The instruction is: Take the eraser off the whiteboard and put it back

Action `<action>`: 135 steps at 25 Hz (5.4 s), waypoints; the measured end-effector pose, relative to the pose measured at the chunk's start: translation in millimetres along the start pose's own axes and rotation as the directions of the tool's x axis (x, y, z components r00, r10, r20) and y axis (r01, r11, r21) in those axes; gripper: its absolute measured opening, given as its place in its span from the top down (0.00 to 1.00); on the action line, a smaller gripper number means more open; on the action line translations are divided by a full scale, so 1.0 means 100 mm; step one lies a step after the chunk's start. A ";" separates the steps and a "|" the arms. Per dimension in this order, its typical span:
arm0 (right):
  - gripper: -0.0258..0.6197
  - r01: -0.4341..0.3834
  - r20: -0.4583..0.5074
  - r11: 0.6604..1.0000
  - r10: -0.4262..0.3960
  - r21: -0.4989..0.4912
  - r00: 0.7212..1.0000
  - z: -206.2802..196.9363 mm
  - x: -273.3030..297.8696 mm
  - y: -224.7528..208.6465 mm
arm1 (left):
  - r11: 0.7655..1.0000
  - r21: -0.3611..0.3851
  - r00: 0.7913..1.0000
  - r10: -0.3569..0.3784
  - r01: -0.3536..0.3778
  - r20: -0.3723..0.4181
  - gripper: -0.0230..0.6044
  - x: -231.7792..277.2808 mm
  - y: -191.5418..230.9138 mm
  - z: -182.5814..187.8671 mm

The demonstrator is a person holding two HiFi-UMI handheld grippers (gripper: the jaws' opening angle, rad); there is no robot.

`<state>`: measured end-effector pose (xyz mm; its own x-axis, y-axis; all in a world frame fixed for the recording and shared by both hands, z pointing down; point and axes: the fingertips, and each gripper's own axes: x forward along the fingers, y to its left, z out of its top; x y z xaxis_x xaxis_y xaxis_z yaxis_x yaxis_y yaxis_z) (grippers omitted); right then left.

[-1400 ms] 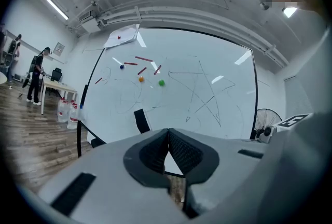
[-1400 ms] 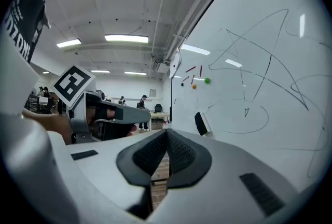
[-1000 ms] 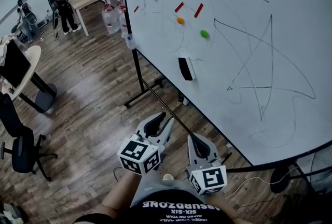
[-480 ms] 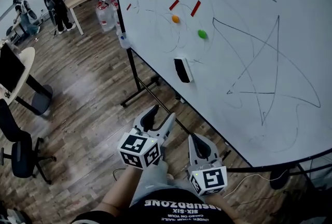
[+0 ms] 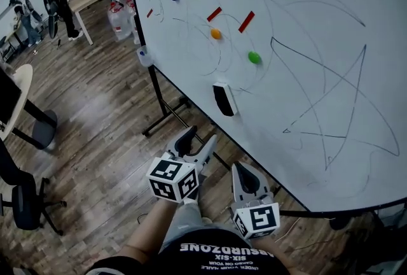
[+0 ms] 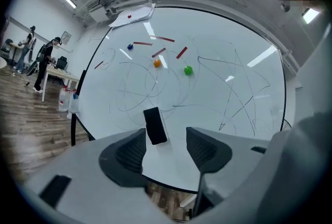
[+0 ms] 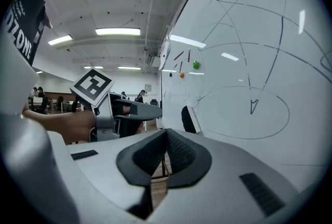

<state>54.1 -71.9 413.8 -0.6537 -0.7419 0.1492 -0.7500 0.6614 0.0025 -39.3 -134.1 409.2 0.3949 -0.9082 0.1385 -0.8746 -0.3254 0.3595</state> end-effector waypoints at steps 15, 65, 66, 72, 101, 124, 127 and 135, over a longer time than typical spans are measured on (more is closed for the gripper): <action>0.96 0.059 -0.029 0.998 -0.059 0.001 0.998 0.03 0.54 -0.28 | 0.992 -0.067 0.992 -0.114 0.110 -0.057 0.55 0.72 0.26 0.02; 0.96 0.136 -0.027 0.991 -0.136 -0.004 0.990 0.10 0.92 -0.55 | 0.954 -0.226 0.964 -0.229 0.195 -0.135 0.57 1.52 0.38 -0.11; 0.96 0.133 -0.027 0.991 -0.133 -0.004 0.991 0.10 0.91 -0.55 | 0.956 -0.225 0.965 -0.224 0.190 -0.137 0.58 1.51 0.38 -0.12; 0.96 0.116 -0.026 0.993 -0.116 -0.005 0.993 0.11 0.86 -0.52 | 0.956 -0.228 0.967 -0.216 0.182 -0.135 0.58 1.41 0.36 -0.14; 0.96 0.031 0.006 0.999 -0.031 -0.018 1.000 0.14 0.54 -0.23 | 0.974 -0.197 0.983 -0.140 0.116 -0.115 0.58 0.68 0.30 -0.17; 0.96 -0.024 -0.006 0.999 0.024 0.023 1.000 -0.02 0.35 0.06 | 0.989 -0.139 0.991 -0.071 0.054 -0.117 0.58 -0.01 0.29 -0.36; 0.96 -0.035 -0.005 0.999 0.035 0.020 0.999 -0.02 0.35 0.08 | 0.991 -0.126 0.991 -0.071 0.056 -0.118 0.58 -0.08 0.27 -0.39; 0.96 -0.068 -0.008 0.998 0.068 -0.013 0.998 -0.02 0.38 0.12 | 0.996 -0.080 0.989 -0.049 0.038 -0.139 0.58 -0.21 0.28 -0.48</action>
<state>20.5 -91.4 421.8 -0.7021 -0.6945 0.1569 -0.7027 0.7115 0.0049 -59.0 -111.5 460.7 0.4723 -0.8458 0.2482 -0.8338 -0.3374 0.4370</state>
